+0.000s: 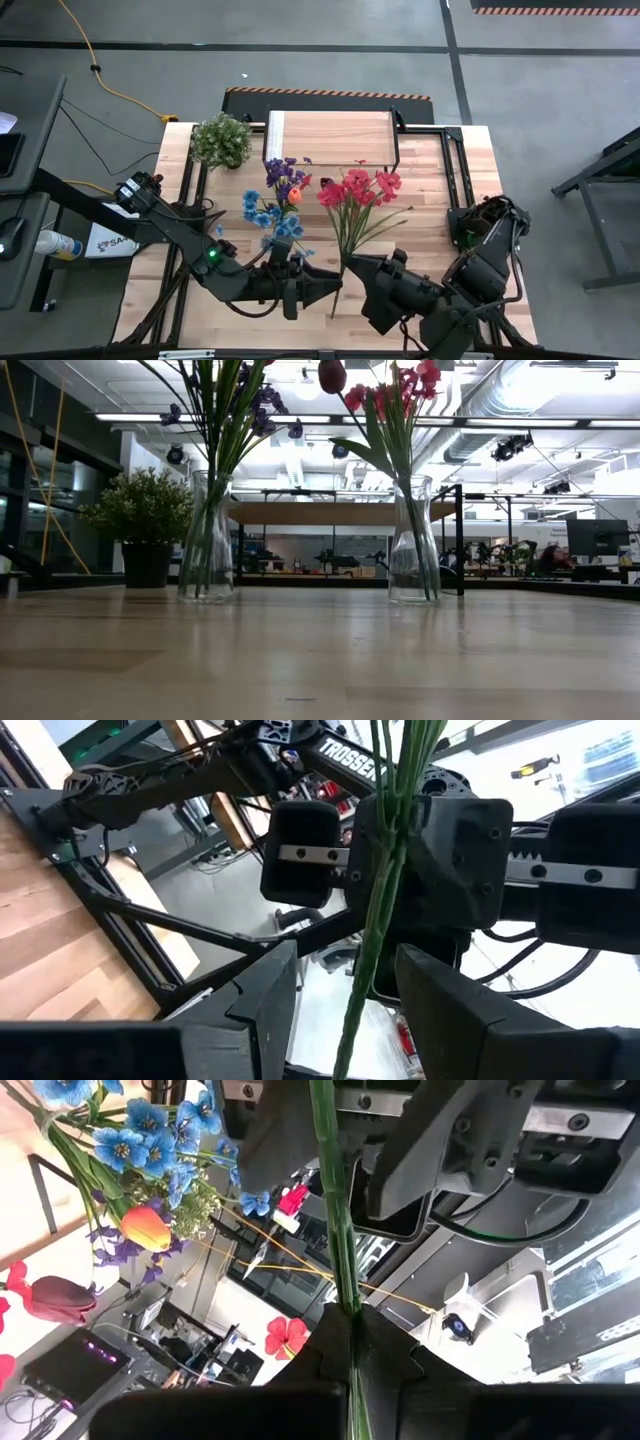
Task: Pick and place flowers into a vace then onto a shelf
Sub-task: Put the red flowers into the right transparent vase
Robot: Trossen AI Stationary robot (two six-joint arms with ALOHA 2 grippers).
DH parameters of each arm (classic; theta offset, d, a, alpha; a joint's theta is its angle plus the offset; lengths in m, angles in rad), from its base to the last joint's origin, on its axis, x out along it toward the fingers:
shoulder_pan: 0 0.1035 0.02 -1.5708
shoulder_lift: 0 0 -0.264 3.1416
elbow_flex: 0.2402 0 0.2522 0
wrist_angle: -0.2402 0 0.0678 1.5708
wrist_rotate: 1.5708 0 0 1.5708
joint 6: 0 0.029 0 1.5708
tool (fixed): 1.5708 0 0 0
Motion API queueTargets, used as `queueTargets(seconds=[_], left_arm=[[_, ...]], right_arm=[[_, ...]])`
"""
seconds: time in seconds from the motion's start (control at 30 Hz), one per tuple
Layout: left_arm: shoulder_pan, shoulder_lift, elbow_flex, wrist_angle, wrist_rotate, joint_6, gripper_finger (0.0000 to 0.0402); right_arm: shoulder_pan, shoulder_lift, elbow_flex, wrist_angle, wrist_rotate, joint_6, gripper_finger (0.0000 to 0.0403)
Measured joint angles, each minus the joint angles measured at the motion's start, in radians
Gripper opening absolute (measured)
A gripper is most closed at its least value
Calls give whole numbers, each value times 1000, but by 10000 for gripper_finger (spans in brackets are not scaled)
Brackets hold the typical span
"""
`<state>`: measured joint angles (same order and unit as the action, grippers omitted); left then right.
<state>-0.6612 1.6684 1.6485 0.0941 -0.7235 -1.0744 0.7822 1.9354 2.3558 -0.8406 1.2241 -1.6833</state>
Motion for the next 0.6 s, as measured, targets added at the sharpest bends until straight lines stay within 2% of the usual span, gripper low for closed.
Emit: queueTargets(seconds=[0.43, 0.6], left_arm=[[2, 0, 0, -31, -43, -33, 207], [20, 0, 0, -44, -7, -50, 201]], right_arm=[[-11, 0, 0, 21, -8, -19, 0], [-11, -1, 0, 21, -12, -26, 0]])
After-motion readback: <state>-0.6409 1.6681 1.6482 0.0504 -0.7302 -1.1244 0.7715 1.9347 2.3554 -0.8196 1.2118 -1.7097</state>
